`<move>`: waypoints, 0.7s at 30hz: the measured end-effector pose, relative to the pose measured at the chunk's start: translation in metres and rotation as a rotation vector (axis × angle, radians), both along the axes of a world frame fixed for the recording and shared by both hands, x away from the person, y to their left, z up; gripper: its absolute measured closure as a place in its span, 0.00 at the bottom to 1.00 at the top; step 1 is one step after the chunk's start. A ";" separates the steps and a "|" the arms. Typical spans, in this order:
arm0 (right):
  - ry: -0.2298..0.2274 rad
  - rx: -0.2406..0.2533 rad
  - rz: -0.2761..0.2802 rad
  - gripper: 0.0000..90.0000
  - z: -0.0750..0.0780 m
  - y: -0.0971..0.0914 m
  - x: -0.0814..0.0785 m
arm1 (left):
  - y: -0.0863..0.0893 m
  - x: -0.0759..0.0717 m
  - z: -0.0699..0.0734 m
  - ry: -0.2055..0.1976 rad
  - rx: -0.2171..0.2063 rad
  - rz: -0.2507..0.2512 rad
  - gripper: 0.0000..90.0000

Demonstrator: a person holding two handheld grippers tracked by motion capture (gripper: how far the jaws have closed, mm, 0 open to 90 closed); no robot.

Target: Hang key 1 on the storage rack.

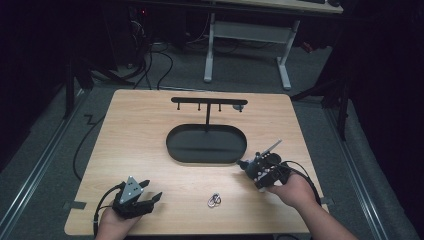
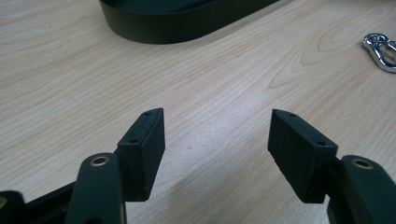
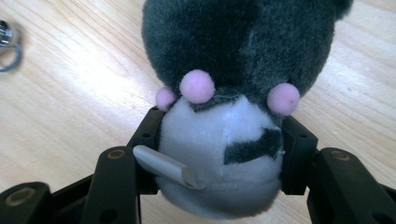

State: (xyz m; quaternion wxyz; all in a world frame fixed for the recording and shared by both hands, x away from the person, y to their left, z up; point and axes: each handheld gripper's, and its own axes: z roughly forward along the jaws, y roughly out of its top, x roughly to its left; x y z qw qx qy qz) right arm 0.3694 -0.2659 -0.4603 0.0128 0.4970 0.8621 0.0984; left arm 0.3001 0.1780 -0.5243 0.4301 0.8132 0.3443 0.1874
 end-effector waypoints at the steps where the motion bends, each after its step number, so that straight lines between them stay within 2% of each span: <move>1: 0.001 0.005 -0.003 0.51 0.002 0.000 0.000 | 0.000 0.000 0.000 0.000 0.000 0.000 0.41; 4: -0.004 0.011 -0.002 0.51 0.008 0.000 -0.002 | 0.001 0.000 0.000 0.000 -0.008 0.001 0.41; 9: -0.028 0.016 0.033 0.51 0.021 0.001 -0.004 | 0.002 0.001 0.001 -0.005 -0.011 0.003 0.41; 14: -0.024 0.045 0.011 0.51 0.030 0.003 -0.003 | 0.003 0.002 0.003 -0.007 -0.027 0.000 0.41; 21: -0.029 0.033 0.039 0.51 0.035 0.009 -0.002 | 0.001 0.002 0.003 -0.010 -0.024 -0.009 0.41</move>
